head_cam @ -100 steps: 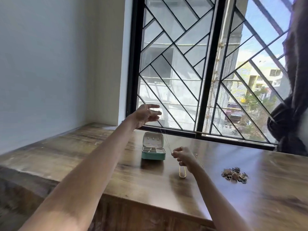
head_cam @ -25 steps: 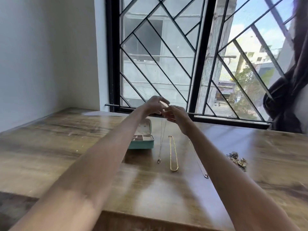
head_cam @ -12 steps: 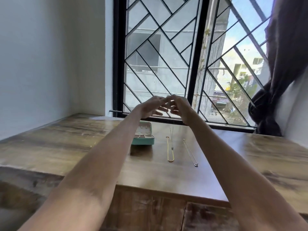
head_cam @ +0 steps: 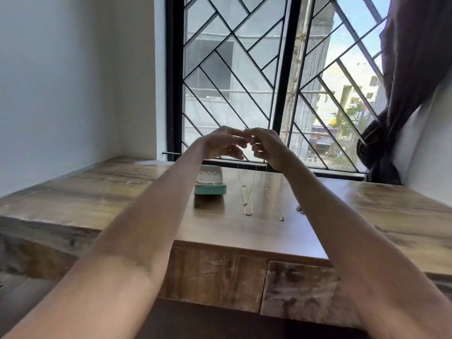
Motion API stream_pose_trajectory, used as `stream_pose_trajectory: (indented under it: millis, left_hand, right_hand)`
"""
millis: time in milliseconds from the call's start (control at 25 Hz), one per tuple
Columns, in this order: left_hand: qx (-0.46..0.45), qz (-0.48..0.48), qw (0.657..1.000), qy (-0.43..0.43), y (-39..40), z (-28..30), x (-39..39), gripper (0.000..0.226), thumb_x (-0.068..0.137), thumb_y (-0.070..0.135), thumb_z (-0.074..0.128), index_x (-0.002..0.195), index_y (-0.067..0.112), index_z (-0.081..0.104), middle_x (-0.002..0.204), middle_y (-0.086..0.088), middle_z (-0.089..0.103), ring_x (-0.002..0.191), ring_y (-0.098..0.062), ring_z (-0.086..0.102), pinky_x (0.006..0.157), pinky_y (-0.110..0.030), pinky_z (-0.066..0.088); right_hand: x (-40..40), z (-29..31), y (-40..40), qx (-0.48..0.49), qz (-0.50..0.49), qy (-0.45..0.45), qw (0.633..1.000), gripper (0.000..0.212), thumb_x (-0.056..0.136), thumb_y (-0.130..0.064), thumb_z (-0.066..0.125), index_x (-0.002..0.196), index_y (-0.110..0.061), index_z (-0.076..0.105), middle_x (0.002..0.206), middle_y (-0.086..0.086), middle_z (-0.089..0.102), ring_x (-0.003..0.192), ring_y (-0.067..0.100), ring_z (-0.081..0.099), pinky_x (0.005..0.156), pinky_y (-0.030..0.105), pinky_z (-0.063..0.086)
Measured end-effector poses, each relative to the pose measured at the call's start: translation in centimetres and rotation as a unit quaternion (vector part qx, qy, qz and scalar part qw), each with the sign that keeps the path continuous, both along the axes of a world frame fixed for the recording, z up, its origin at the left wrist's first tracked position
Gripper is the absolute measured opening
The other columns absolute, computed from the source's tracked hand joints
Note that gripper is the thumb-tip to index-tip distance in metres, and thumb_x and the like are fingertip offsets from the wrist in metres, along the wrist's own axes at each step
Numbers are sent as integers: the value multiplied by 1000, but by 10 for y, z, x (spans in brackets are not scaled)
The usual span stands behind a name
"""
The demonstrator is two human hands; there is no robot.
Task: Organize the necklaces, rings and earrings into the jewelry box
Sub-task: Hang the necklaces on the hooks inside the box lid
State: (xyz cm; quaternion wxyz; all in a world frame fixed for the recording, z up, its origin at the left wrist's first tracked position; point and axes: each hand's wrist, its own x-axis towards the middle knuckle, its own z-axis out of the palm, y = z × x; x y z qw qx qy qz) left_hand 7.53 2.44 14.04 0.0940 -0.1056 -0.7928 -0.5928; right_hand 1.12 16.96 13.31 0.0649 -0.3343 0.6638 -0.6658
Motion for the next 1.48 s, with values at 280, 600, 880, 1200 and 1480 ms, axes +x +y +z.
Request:
stream_pose_trajectory:
  millis: [280, 600, 880, 1200, 1480]
  left_hand:
    - [-32, 23, 999, -32, -7, -10, 26, 26, 87, 5, 62, 112, 1, 63, 77, -4, 58, 55, -15, 56, 60, -26, 56]
    - [-38, 53, 995, -73, -15, -31, 6, 29, 87, 7, 62, 114, -2, 63, 81, -7, 61, 62, -17, 58, 60, -26, 56]
    - [-57, 110, 986, -108, -32, -47, -38, 32, 86, 5, 63, 117, -3, 61, 83, -10, 61, 65, -21, 58, 62, -28, 58]
    - [-88, 155, 975, -132, -46, -65, -104, 28, 85, -5, 60, 113, -4, 63, 80, -12, 66, 51, -16, 64, 55, -27, 59]
    - [-200, 210, 939, -186, -59, -87, -160, 27, 85, -13, 51, 111, -10, 58, 69, -15, 60, 47, -22, 58, 53, -34, 54]
  right_hand:
    - [19, -19, -2, 8, 23, -21, 999, 9, 86, -22, 62, 83, -14, 66, 61, -3, 50, 46, 7, 41, 42, 18, 32]
    - [1, -42, -9, 40, 19, -37, 998, 9, 86, -19, 61, 85, -11, 66, 64, 1, 52, 48, 10, 46, 47, 20, 40]
    - [-47, -68, -30, 73, 19, -63, 995, 12, 92, -12, 54, 92, -4, 62, 72, 7, 54, 62, 17, 56, 61, 24, 53]
    - [-107, -82, -57, 131, -11, -79, 988, 12, 92, -13, 54, 85, -5, 60, 76, 11, 59, 65, 21, 60, 60, 25, 55]
    - [-155, -105, -90, 289, -45, -62, 954, 20, 94, -10, 50, 73, -9, 53, 54, 3, 60, 38, 6, 53, 39, 13, 42]
